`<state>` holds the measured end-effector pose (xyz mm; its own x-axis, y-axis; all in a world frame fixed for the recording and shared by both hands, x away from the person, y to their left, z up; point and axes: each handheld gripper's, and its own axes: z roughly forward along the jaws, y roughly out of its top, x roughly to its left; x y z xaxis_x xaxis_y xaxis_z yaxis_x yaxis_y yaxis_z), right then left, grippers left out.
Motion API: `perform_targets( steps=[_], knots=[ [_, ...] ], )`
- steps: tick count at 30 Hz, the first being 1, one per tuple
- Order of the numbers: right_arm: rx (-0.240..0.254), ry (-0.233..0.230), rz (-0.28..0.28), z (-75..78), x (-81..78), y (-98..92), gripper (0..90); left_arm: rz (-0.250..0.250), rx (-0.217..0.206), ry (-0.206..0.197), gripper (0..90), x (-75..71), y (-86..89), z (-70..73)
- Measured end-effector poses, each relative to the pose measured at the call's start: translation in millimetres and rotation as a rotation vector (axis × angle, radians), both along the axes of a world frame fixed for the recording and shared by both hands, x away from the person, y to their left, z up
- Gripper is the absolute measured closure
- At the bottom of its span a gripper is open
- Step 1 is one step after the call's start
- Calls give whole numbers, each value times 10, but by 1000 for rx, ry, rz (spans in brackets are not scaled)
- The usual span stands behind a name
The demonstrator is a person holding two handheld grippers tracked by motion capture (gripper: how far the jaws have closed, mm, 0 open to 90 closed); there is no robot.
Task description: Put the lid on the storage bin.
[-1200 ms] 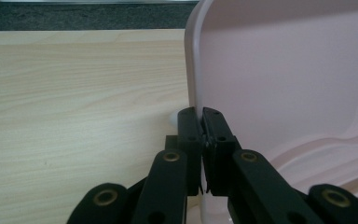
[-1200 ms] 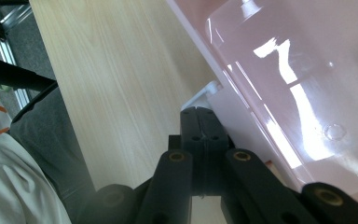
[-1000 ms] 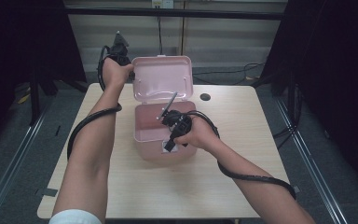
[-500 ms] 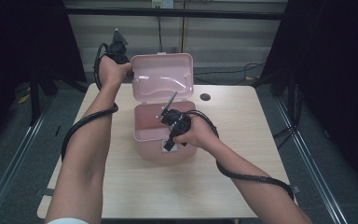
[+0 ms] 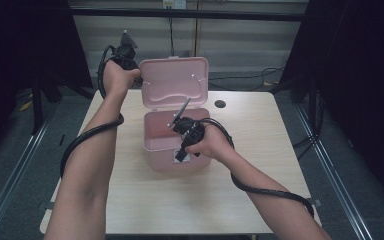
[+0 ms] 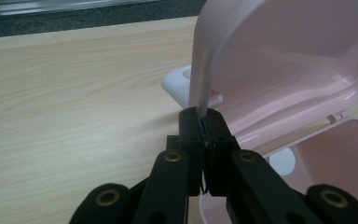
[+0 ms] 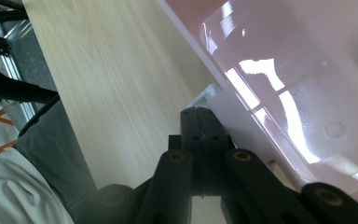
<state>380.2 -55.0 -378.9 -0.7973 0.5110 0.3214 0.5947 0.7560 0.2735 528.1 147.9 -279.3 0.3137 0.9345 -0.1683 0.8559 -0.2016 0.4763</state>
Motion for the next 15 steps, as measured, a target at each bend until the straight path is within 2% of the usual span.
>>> perform_targets(
  steps=[11, 15],
  knots=[
    [21, 12, -23, -15, 8, -19, 900, -18, 18, -25, 880, -125, 2, 30],
    [24, 10, -28, -18, 3, -21, 900, -29, 39, -24, 880, -161, -15, 52]
  ],
)
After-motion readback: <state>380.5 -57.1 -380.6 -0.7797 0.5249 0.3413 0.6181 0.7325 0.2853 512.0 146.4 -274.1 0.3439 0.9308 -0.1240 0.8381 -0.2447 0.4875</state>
